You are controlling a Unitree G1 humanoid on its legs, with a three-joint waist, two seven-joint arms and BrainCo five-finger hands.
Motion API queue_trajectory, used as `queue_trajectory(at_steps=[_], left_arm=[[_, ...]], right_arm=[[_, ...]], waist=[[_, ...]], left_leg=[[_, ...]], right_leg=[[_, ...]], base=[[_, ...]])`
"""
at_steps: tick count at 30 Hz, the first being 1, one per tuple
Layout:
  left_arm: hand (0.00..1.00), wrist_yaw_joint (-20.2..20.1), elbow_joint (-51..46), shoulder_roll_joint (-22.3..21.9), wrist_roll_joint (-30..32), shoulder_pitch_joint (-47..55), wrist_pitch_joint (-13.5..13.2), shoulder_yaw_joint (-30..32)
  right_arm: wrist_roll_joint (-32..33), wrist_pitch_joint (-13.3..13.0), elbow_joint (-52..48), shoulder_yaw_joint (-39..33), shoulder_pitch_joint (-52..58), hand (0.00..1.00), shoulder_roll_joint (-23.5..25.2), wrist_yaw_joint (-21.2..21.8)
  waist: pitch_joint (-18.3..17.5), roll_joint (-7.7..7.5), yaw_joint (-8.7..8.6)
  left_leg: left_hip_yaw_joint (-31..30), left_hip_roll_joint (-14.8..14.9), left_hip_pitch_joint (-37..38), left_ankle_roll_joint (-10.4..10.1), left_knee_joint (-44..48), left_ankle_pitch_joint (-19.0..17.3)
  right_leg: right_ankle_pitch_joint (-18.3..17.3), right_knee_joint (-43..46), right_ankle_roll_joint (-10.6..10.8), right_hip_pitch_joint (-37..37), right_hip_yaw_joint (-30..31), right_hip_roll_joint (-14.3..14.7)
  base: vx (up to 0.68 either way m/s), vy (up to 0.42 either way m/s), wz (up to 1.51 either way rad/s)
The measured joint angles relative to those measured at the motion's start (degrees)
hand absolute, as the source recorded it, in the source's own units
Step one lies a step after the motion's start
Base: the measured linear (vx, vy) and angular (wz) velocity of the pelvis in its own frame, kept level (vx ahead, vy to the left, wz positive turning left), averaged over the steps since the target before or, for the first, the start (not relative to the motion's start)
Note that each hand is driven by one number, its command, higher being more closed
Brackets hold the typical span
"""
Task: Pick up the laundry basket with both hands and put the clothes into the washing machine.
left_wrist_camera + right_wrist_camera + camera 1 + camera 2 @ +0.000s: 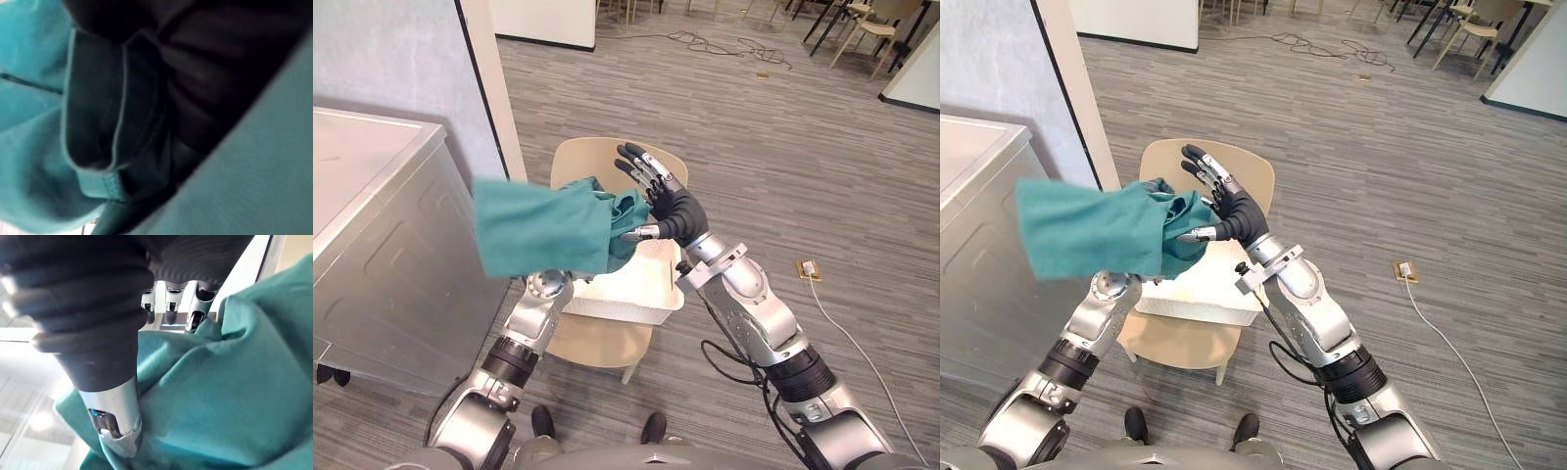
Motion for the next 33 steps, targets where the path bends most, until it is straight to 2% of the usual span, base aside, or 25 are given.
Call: queue_trajectory(at_steps=[7,10,16,20,22,24,25,26,27,28,29,31,32,33], left_arm=[[1.00,0.4,-4.5,-0.2,0.0,5.1,-0.3,5.1],[1.00,0.4,-6.5,-0.1,0.0,6.8,-1.1,8.4],[1.00,0.4,-12.3,-0.2,0.0,16.6,-1.7,19.3],[1.00,0.4,-16.3,-1.2,0.0,23.1,-2.1,25.1],[1.00,0.4,-17.6,-2.8,0.0,26.0,-2.1,27.9],[1.00,0.6,-17.7,-4.0,0.0,27.6,-2.1,29.9],[1.00,0.6,-17.7,-4.4,0.0,27.7,-2.1,30.5],[1.00,0.7,-17.7,-4.8,0.0,27.7,-2.1,30.9],[1.00,0.9,-17.7,-4.8,0.0,27.6,-2.1,30.9],[1.00,0.9,-17.8,-4.8,0.0,27.4,-2.2,30.9],[1.00,1.2,-17.7,-5.0,0.0,27.8,-2.4,30.5],[1.00,1.5,-17.1,-5.1,0.0,28.6,-2.4,29.6],[1.00,1.4,-16.9,-5.1,0.0,27.9,-2.4,28.4],[1.00,1.3,-16.9,-4.9,0.0,27.7,-2.4,27.7]], right_arm=[[-2.2,0.1,3.2,-2.7,3.1,0.00,2.1,-0.1],[-2.3,0.1,3.8,-3.8,3.7,0.00,2.8,-0.4],[-4.5,0.1,4.9,-10.8,7.9,0.00,5.9,-1.8],[-4.9,0.1,7.5,-11.0,7.8,0.00,6.3,-1.8],[-5.7,0.1,9.1,-11.1,7.4,0.00,6.4,-1.8],[-6.7,0.1,10.5,-11.2,6.2,0.00,6.3,-2.1],[-6.8,0.1,11.1,-11.3,5.4,0.00,6.2,-2.4],[-6.9,0.1,11.0,-12.1,4.7,0.00,6.1,-3.4],[-7.4,0.1,11.0,-13.9,4.7,0.00,6.2,-4.0],[-8.1,0.1,10.9,-15.5,4.6,0.00,6.1,-4.2],[-9.0,0.1,11.1,-19.0,4.6,0.00,6.0,-4.7],[-9.1,0.1,10.1,-24.3,6.3,0.00,5.8,-6.1],[-9.6,0.0,8.2,-28.9,8.8,0.00,5.5,-6.8],[-10.1,-0.1,7.5,-31.3,10.3,0.00,5.5,-6.9]], waist=[[-0.7,0.15,-0.03],[-1.1,0.67,-0.17],[-1.6,1.47,-0.07],[-1.6,1.72,1.19],[-1.5,1.78,2.23],[-1.0,2.51,2.71],[-0.6,3.07,2.75],[0.3,4.51,2.80],[0.4,2.91,2.52],[0.8,2.23,2.40],[1.2,2.47,2.95],[1.1,3.01,2.49],[1.1,4.42,1.19],[1.2,3.98,-0.04]], left_leg=[[0.0,-0.1,1.9,-0.5,-0.3,-0.7],[0.0,-0.1,2.0,-0.4,-0.3,-0.9],[0.0,0.2,3.5,-0.5,-0.3,-1.3],[0.0,1.1,3.4,-0.8,0.4,-1.4],[-0.5,2.0,1.4,-1.3,3.8,-2.7],[-2.1,3.5,-1.9,-1.4,8.7,-4.2],[-2.5,4.1,-2.6,-1.1,9.3,-4.6],[-2.9,5.2,-4.1,-0.1,10.4,-5.6],[0.8,5.9,-4.2,3.6,11.2,-8.7],[3.4,6.9,-5.1,5.8,15.5,-10.5],[8.1,10.7,-7.2,8.6,27.8,-13.7],[13.8,15.3,-5.9,10.2,42.0,-17.6],[15.3,14.3,-6.8,9.3,39.5,-17.6],[14.6,11.9,-7.3,8.6,35.3,-16.6]], right_leg=[[0.1,-0.9,-0.2,2.1,0.3,0.1],[0.1,-1.2,-0.1,2.2,0.8,0.2],[0.1,-1.8,-0.1,3.9,2.1,0.7],[0.1,-2.1,-0.1,3.6,4.1,1.8],[0.1,-2.1,-0.2,3.3,4.6,2.4],[-0.2,-1.8,-0.9,3.4,2.9,3.4],[-0.5,-1.2,-1.4,3.5,2.1,3.8],[-1.8,0.0,-2.0,3.4,1.1,4.7],[-2.0,-0.4,-2.4,4.1,-0.3,4.3],[-2.0,-0.4,-3.4,4.2,-1.6,3.2],[-2.5,1.7,-4.9,3.7,-4.0,2.4],[-3.2,4.8,-5.1,3.9,-6.7,2.2],[-5.2,7.9,-4.5,3.6,-9.7,2.1],[-8.0,8.7,-3.9,2.4,-9.6,1.5]], base=[[0.00,0.000,0.00],[0.00,-0.004,-0.02],[0.02,-0.020,-0.02],[0.02,-0.036,-0.07],[0.01,-0.032,0.05],[-0.02,-0.037,0.34],[-0.10,-0.072,0.50],[-0.09,-0.073,0.77],[-0.06,-0.039,0.93],[-0.05,0.028,0.94],[-0.06,0.072,0.59],[-0.01,0.086,0.78],[0.00,0.049,1.33],[-0.07,0.054,2.14]])
